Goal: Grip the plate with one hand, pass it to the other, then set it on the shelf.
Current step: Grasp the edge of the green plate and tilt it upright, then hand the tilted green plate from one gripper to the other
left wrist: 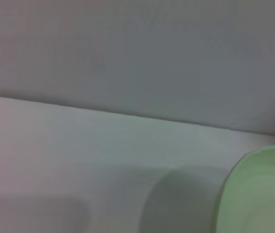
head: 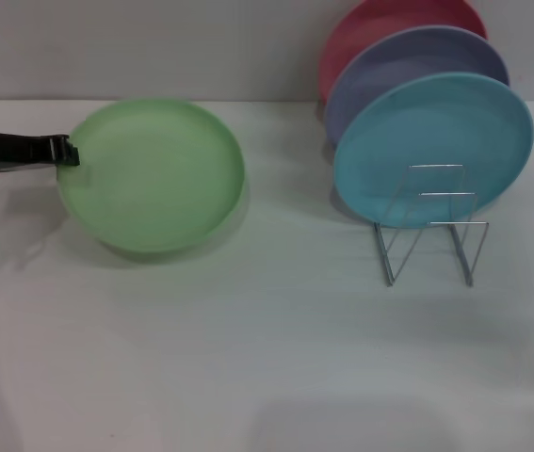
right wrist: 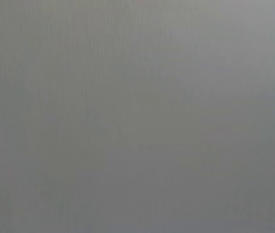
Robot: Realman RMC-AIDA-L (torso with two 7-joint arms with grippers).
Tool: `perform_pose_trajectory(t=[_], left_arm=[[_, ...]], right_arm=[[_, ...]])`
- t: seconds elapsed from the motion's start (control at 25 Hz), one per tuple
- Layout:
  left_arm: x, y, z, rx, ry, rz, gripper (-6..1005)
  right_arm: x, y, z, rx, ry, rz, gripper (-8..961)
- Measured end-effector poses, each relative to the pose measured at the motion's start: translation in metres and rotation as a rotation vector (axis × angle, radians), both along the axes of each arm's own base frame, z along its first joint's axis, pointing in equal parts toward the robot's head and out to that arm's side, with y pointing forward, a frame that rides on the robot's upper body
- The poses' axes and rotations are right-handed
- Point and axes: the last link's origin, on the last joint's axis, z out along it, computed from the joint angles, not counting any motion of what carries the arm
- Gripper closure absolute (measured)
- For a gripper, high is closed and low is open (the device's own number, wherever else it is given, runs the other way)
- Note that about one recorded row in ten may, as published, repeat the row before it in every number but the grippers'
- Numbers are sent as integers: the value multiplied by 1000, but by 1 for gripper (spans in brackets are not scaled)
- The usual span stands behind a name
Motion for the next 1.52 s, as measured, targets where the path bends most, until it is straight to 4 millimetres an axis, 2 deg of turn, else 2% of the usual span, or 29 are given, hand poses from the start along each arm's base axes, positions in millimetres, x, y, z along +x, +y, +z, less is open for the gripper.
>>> perform_pose_trajectory(t=[0.32, 0.56, 0.6, 0.88, 1.08, 1.24, 1.32, 1.44, 1.52], left_arm=[[-17, -22, 17, 84, -166, -68, 957], [-23, -45, 21, 230, -269, -253, 956], [-23, -51, 18, 270, -284, -321, 956], [-24, -67, -1, 393, -351, -501, 955], [-30, -76, -11, 465, -344, -552, 955], [-32, -71, -10, 469, -346, -520, 954], [-32, -64, -3, 468, -354, -491, 954], [-36, -47, 6, 372, -335, -402, 954], [-35, -42, 8, 333, -327, -380, 953]], right_arm=[[-2, 4, -2, -14, 3, -3, 345], [-4, 7, -5, -30, 4, -2, 345], [-4, 7, -6, -31, 3, -3, 345], [-5, 4, -13, -48, -15, -11, 345], [-4, 1, -16, -57, -14, -12, 346], [-3, 1, -17, -64, -15, -16, 346], [-2, 1, -18, -72, -14, -20, 346], [-3, 5, -20, -85, -13, -22, 346], [-4, 5, -20, -87, -13, -22, 346]])
